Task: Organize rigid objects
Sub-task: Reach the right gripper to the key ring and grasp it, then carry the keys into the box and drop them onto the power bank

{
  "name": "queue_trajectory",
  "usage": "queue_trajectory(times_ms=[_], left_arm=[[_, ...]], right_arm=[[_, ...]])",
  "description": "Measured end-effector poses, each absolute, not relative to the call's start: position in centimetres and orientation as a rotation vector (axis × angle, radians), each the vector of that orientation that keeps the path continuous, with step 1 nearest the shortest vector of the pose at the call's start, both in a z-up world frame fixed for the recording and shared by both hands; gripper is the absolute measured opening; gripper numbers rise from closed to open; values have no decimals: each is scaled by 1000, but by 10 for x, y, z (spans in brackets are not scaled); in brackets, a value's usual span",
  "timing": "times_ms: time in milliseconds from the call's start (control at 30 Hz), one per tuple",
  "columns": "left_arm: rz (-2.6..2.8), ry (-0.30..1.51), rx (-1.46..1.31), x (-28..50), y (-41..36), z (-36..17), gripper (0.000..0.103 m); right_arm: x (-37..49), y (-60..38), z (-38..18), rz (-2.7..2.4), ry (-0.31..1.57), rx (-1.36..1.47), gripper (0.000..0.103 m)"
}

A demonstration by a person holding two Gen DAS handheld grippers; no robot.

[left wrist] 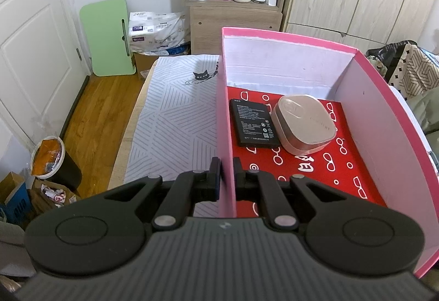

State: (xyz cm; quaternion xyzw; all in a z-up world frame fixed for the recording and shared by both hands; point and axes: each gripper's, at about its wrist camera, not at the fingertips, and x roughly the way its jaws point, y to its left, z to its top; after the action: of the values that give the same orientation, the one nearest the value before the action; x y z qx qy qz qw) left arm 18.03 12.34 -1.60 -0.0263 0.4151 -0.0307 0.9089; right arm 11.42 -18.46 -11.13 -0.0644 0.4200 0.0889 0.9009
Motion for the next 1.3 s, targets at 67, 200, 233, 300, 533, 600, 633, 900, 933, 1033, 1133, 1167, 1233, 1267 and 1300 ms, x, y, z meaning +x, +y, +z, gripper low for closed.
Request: queue_trajectory(times_ms=[67, 200, 233, 300, 533, 600, 633, 900, 933, 1033, 1133, 1167, 1233, 1267, 1300], left_arm=[[-63, 857, -45, 180, 124, -16, 7], [-64, 857, -53, 181, 124, -16, 8], [-64, 858, -52, 181, 123, -16, 8], [-64, 857, -52, 181, 124, -16, 8], [-64, 857, -61, 181, 123, -17, 8], [-65, 857, -61, 181, 124, -17, 8], [-65, 857, -59, 182, 123, -17, 8], [-64, 857, -61, 181, 123, -17, 8], [-64, 857, -60, 181, 123, -17, 8], [-65, 860, -58, 181, 124, -17, 8], [-66, 860, -60, 181, 125, -17, 8], [-66, 861, -61, 182, 125, -17, 8], [-66, 860, -63, 181, 125, -17, 8], [-66, 860, -64, 181, 125, -17, 8], [-66, 860, -63, 181, 125, -17, 8]], right_arm=[[113, -181, -111, 222, 861, -139, 47], [120, -192, -107, 216, 880, -77, 27], [121, -196, -106, 222, 886, -49, 27], [124, -202, -103, 239, 882, 2, 11], [135, -223, -97, 256, 883, 166, 6], [136, -225, -95, 251, 872, 189, 6], [137, -227, -94, 252, 865, 205, 5], [141, -234, -76, 328, 820, 307, 5], [141, -233, -71, 348, 815, 308, 4], [145, -224, -53, 381, 801, 246, 4], [151, -215, -32, 402, 765, 180, 4], [154, -213, -26, 409, 751, 165, 4], [158, -206, -11, 426, 718, 138, 4], [159, -203, -4, 437, 701, 127, 4], [159, -200, 3, 448, 684, 119, 4]])
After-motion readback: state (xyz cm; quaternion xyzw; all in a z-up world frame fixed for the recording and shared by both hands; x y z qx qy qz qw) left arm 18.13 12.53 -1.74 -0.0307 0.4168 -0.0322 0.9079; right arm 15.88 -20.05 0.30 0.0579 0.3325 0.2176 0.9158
